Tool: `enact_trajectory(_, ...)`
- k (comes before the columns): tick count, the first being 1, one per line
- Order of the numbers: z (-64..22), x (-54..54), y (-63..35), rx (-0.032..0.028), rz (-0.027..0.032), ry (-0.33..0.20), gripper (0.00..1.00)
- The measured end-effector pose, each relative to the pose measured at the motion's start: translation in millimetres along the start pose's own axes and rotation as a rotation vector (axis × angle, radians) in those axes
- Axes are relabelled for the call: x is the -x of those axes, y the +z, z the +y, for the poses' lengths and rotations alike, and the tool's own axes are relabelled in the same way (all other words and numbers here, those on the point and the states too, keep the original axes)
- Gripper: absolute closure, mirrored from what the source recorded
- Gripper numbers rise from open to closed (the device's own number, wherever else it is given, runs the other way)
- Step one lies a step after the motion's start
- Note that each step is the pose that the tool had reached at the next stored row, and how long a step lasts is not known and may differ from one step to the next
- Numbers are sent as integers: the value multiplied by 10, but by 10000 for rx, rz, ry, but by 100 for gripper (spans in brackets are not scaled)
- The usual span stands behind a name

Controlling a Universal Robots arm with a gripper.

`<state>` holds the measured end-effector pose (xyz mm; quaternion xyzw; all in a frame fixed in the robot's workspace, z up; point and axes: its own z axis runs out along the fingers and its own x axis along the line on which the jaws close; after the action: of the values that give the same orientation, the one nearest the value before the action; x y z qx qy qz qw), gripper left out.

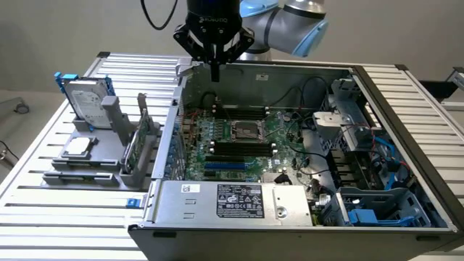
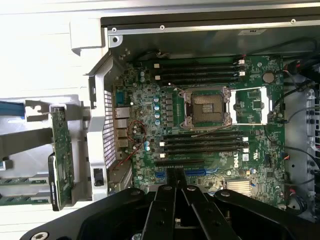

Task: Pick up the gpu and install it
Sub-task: 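Reach for the gpu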

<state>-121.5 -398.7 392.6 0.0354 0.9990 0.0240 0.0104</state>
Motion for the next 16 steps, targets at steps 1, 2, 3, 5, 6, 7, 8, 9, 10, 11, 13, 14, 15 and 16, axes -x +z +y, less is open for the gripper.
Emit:
enact_trajectory(1,2,-14,-1,-1,8,2,89)
enact_trajectory(2,8,-53,-1,1,12,-1,89)
enact_trajectory(3,15,-97,-1,0,13,0,89)
enact_trajectory(5,30,-188,-1,2,14,-1,89)
enact_trajectory(6,39,-233,1,3,13,0,89)
enact_trajectory(7,49,-280,3,4,13,1,89)
enact_trajectory(8,59,-326,6,3,13,-1,89)
enact_trajectory(9,68,-373,12,1,14,0,89)
enact_trajectory(10,73,-421,22,1,14,1,89)
enact_trajectory(11,77,-467,35,2,14,-1,89)
enact_trajectory(13,82,-558,67,1,13,1,89)
enact_trajectory(14,84,-604,84,-1,14,0,89)
enact_trajectory(15,85,-649,101,-4,14,0,89)
enact_trajectory(16,85,-696,119,-7,14,0,89)
